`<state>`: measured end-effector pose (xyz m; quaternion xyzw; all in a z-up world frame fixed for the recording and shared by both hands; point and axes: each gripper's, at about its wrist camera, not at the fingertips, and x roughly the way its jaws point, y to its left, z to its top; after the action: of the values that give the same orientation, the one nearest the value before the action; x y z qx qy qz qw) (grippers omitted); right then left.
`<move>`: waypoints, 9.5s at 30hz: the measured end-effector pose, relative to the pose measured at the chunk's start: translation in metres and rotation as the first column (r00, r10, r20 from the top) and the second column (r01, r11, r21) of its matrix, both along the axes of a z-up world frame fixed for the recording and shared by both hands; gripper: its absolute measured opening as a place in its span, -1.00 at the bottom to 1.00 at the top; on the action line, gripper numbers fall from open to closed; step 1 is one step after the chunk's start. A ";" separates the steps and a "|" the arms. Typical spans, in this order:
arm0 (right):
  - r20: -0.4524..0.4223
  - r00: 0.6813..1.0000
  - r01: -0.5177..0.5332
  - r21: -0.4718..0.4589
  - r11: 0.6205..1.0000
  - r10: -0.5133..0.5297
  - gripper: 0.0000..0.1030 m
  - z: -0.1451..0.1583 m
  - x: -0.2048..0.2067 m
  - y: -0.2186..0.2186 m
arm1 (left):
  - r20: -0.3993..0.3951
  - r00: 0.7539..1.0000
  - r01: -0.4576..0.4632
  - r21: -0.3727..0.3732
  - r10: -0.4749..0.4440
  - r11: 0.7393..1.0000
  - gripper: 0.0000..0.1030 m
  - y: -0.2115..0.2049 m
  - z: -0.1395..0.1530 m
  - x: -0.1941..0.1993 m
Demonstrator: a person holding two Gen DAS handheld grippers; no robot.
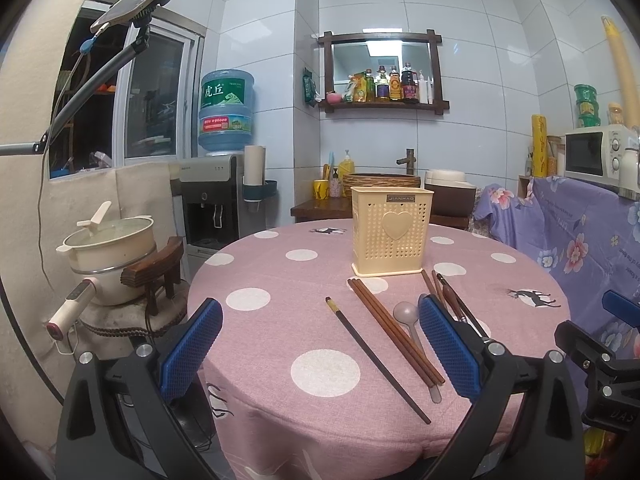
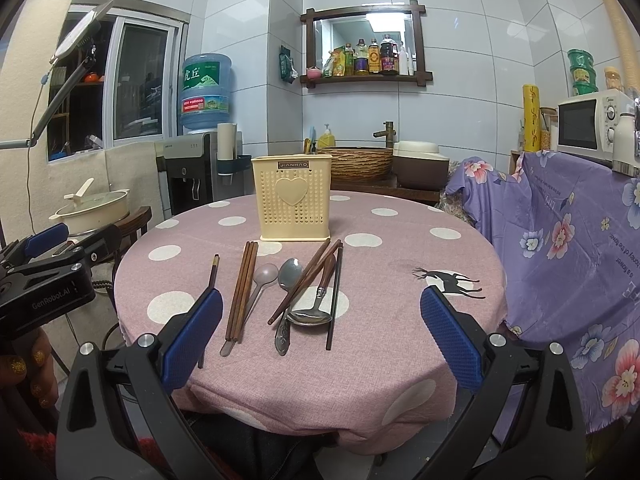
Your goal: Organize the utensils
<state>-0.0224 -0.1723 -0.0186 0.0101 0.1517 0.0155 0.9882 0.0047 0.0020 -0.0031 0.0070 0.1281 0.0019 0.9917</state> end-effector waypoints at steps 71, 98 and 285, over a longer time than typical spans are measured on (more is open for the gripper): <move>-0.136 0.990 0.039 -0.024 0.999 -0.042 0.90 -0.013 0.042 -0.012 | -0.162 0.987 -0.013 0.005 0.014 1.000 0.90 0.020 -0.023 0.037; -0.462 0.886 -0.003 0.077 0.997 0.039 0.14 -0.028 0.211 -0.042 | -0.544 0.826 0.113 -0.101 -0.149 0.989 0.14 0.019 -0.047 0.180; -0.422 0.903 -0.026 0.139 0.990 0.083 0.03 -0.003 0.254 -0.053 | -0.437 0.876 0.154 -0.153 -0.206 0.976 0.57 0.013 -0.018 0.195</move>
<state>0.2317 -0.2255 -0.0211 0.0731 0.3633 0.0506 0.9274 0.1998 0.0146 -0.0209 -0.0372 0.3526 -0.0994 0.9297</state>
